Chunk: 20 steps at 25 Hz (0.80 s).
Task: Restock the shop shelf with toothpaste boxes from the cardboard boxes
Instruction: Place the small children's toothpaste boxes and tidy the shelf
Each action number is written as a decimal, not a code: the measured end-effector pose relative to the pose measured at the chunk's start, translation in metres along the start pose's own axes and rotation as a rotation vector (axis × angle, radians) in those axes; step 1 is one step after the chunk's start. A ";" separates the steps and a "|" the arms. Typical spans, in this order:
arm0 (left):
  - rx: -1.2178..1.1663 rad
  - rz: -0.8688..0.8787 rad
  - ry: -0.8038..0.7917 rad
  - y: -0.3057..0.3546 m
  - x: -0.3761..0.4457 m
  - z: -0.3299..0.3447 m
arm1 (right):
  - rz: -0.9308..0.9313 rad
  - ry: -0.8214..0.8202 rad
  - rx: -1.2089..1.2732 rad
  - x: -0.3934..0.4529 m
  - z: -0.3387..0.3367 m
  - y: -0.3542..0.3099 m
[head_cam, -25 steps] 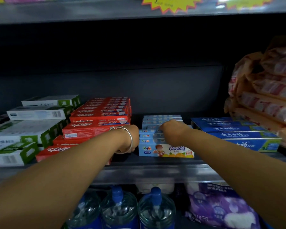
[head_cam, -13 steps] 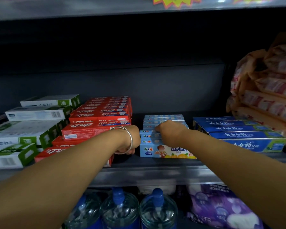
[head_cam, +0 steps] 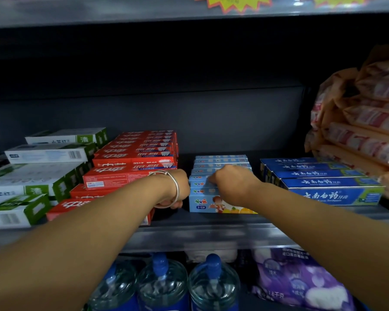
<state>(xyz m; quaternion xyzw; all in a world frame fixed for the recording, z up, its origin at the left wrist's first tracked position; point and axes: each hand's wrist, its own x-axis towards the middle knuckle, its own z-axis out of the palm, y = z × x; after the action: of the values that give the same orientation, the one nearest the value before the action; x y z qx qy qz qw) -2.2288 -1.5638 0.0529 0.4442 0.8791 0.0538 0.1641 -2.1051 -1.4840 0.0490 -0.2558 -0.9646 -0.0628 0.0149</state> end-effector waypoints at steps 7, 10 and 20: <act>-0.012 -0.002 -0.023 -0.001 0.004 0.002 | 0.018 0.026 0.001 0.000 -0.001 0.002; -0.003 0.012 -0.021 0.001 0.003 0.002 | 0.024 0.029 -0.023 0.001 0.001 0.003; -0.065 0.010 -0.021 0.004 -0.002 0.003 | -0.045 0.138 -0.200 -0.023 0.010 -0.015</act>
<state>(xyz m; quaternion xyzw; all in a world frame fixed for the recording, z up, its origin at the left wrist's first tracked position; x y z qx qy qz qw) -2.2239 -1.5628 0.0515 0.4437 0.8729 0.0784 0.1872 -2.0920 -1.5069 0.0364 -0.2292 -0.9557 -0.1764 0.0541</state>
